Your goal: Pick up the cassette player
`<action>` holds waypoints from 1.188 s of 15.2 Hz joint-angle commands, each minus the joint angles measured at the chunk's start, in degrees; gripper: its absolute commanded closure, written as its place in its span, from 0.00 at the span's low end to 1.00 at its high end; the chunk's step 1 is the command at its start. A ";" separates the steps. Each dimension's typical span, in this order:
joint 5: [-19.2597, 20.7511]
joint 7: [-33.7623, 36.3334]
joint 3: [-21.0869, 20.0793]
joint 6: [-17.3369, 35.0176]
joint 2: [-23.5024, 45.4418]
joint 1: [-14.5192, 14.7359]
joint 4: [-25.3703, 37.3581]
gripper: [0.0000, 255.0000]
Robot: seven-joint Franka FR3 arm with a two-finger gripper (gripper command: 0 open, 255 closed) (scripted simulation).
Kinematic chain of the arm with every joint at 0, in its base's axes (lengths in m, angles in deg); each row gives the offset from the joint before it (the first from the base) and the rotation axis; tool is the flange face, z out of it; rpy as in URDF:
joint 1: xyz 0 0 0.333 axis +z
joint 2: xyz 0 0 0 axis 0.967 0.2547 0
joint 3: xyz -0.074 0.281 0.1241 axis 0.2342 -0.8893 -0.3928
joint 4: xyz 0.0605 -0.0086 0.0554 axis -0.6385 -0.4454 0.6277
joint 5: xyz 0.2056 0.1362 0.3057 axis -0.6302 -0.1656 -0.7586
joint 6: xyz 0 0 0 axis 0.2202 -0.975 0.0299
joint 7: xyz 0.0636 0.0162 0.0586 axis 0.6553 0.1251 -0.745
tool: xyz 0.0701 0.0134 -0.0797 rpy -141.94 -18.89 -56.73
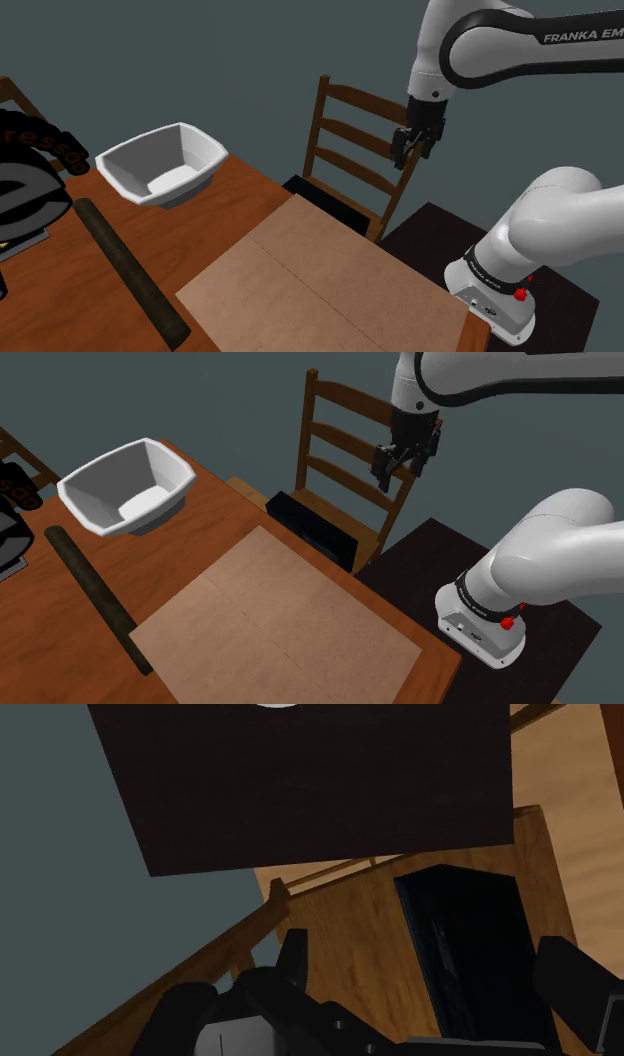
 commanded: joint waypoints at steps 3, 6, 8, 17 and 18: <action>-2.34 3.14 -4.80 9.53 1.02 2.34 -6.03 0.00; -4.01 5.70 -8.73 17.30 3.87 4.04 -9.32 0.00; -4.95 7.55 -11.53 22.86 6.73 4.96 -10.99 0.00; -3.50 16.68 -22.81 45.35 23.76 4.14 -13.47 0.00; -3.18 17.00 -23.16 46.57 24.83 3.81 -13.65 0.00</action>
